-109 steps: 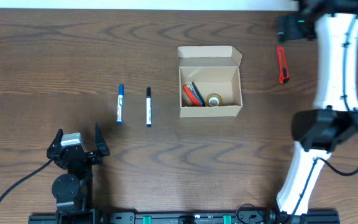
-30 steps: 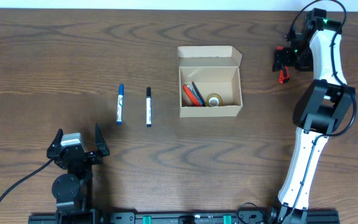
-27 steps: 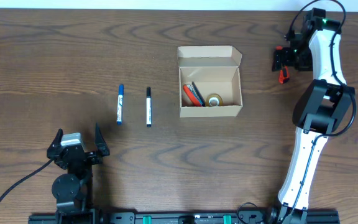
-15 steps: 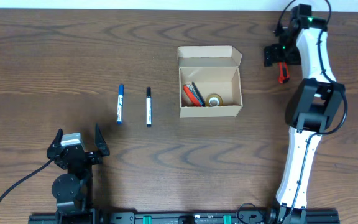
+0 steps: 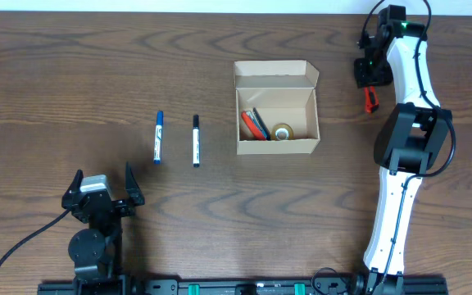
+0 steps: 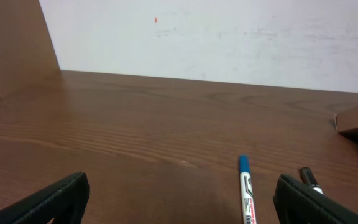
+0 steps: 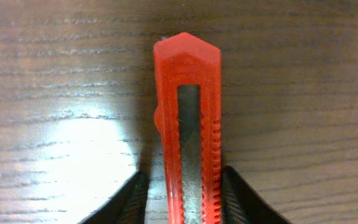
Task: Pack container
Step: 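Lower the right gripper and grasp the red box cutter, then carry the box cutter into the box and release it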
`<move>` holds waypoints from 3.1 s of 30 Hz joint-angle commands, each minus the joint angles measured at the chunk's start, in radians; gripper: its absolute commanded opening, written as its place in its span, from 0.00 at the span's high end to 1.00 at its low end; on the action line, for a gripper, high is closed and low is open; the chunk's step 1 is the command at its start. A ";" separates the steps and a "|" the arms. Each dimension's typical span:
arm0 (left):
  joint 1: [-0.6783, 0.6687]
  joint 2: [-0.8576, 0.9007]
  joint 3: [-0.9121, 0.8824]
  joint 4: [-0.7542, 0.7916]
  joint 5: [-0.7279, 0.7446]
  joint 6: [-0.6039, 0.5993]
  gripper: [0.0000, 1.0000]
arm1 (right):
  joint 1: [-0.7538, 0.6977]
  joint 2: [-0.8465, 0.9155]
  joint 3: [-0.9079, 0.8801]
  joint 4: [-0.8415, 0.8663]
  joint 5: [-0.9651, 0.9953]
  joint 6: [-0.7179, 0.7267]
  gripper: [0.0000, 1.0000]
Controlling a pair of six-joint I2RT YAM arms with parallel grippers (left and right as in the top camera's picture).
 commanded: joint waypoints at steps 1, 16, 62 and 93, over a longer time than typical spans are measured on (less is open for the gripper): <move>0.006 -0.006 -0.022 -0.036 -0.005 -0.011 0.05 | -0.003 0.002 -0.014 -0.003 0.021 0.005 0.88; 0.006 -0.006 -0.022 -0.036 -0.005 -0.011 0.05 | 0.002 -0.030 0.037 -0.010 -0.085 0.020 0.99; 0.006 -0.006 -0.022 -0.036 -0.005 -0.011 0.05 | 0.509 -0.517 -0.542 0.017 -0.255 0.023 0.99; 0.006 -0.006 -0.022 -0.036 -0.005 -0.011 0.05 | 0.520 -0.517 -0.671 0.126 -0.235 -0.025 0.34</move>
